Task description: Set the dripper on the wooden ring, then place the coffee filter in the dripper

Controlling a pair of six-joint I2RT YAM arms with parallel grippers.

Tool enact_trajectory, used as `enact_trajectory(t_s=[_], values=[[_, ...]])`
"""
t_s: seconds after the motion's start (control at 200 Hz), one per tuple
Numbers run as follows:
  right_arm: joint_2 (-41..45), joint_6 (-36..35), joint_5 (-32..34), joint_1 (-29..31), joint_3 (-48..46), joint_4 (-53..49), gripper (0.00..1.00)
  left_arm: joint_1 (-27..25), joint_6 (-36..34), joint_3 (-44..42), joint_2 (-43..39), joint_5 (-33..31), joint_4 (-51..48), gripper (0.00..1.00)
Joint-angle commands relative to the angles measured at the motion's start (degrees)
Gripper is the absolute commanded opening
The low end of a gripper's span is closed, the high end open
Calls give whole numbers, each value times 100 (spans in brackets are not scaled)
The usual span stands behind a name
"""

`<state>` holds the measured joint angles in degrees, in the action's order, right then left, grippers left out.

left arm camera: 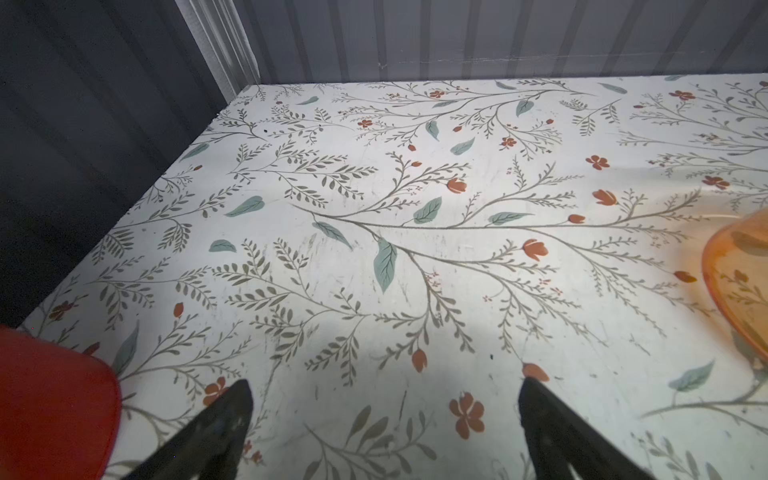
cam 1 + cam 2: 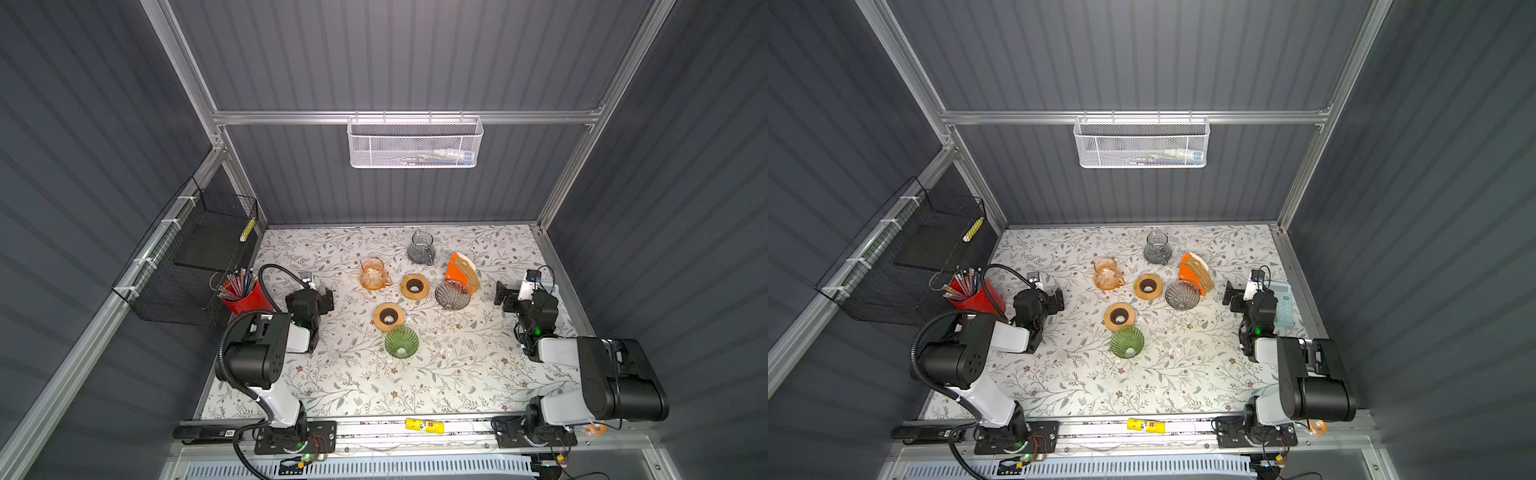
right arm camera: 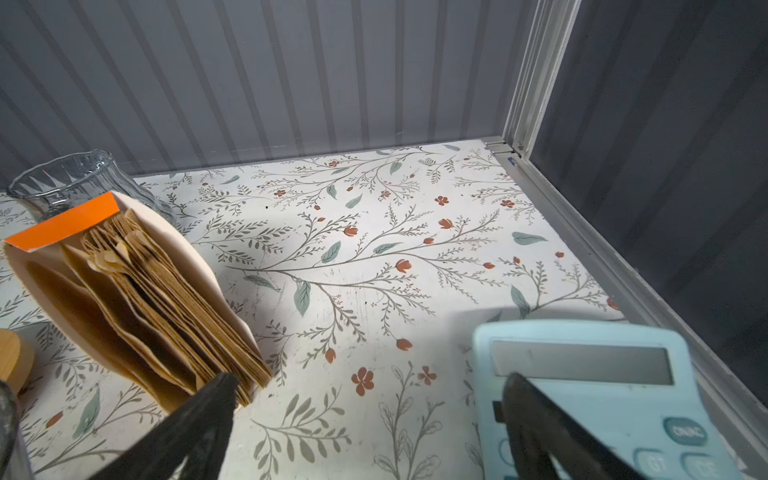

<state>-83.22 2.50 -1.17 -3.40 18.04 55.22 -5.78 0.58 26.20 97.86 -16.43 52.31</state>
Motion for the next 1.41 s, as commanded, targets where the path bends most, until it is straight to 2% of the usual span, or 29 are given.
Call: enact_trajectory(t_s=[0.0, 0.996, 1.076, 1.141, 1.231, 1.336, 1.401], values=[[-28, -14, -39, -20, 75, 24, 99, 42, -84, 35, 49, 60, 62, 100], [-45, -4, -89, -38, 118, -38, 99, 43, -89, 58, 44, 79, 13, 100], [-28, -4, -83, -38, 99, -22, 96, 26, -116, -19, 35, -82, 253, 89], [-5, -5, -48, -25, 78, 12, 91, -116, -71, 91, -224, -561, -210, 82], [277, 2, 234, 50, 315, -606, 88, -239, -70, 228, -594, -810, -825, 73], [785, 236, 815, 167, 1022, -2446, 83, -540, -190, 308, -901, -1330, -1131, 68], [994, 434, 838, 202, 1347, -3163, 79, -703, -163, 586, -1129, -1372, -1742, 68]])
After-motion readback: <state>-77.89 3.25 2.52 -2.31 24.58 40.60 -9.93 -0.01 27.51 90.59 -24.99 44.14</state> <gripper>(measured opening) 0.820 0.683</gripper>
